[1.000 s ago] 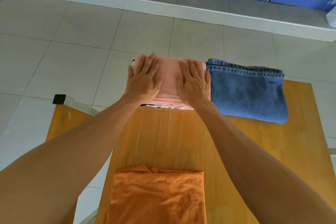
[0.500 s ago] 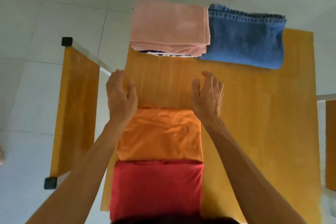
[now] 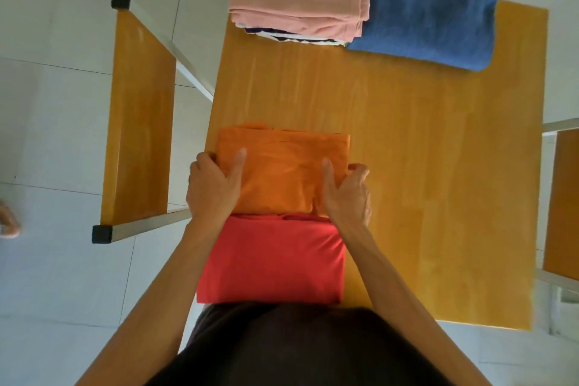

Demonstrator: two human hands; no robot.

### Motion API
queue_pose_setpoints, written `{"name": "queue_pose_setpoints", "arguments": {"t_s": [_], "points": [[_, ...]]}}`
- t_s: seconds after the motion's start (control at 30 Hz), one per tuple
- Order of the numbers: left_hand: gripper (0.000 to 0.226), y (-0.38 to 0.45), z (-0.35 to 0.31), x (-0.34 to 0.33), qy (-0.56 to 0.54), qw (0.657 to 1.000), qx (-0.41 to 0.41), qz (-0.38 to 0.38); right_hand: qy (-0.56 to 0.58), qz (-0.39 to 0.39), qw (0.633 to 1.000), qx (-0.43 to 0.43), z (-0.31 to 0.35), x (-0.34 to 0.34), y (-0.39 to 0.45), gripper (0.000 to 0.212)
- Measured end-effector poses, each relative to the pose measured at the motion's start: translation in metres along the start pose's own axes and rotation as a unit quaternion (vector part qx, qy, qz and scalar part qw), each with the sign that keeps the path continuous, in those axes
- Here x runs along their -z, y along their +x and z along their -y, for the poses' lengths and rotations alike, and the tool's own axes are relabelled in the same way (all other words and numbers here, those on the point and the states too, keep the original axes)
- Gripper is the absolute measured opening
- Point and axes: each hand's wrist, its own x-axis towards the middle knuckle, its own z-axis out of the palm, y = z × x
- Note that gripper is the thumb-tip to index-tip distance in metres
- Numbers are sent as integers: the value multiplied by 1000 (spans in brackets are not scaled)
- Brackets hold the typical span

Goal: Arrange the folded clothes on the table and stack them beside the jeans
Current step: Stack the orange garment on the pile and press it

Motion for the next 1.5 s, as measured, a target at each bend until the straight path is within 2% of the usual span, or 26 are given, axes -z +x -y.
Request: {"name": "queue_pose_setpoints", "arguments": {"t_s": [0.07,0.17,0.2,0.37,0.47,0.57,0.7,0.83,0.93,1.03,1.2,1.5], "points": [[84,2,-7,-1,-2,1000,5,25,9,21,1000,3,0,1,7,66],[66,7,-15,-1,-15,998,-16,52,19,29,998,49,-4,1,16,41],[62,10,-17,0,-25,998,-24,53,27,26,997,62,-5,3,19,40],[66,19,-35,9,-67,996,-57,-1,92,36,989,109,1,13,30,31],[73,31,-49,14,-85,994,-64,9,115,34,984,129,15,15,43,30],[71,54,-64,22,-98,992,-84,-4,142,19,978,154,37,26,64,36],[62,93,-108,45,-116,980,-147,-65,185,-4,964,192,82,50,100,45],[56,133,-176,76,-128,955,-230,-133,218,-39,947,233,148,83,141,41],[58,167,-221,93,-127,945,-254,-160,203,-70,944,251,193,102,173,40],[60,206,-252,90,-119,951,-242,-153,209,-80,943,244,226,106,205,39],[59,256,-246,41,-57,984,-154,-69,115,-56,976,177,225,70,249,30],[55,264,-242,36,-56,979,-165,-106,125,-87,972,177,218,64,262,28]]}}
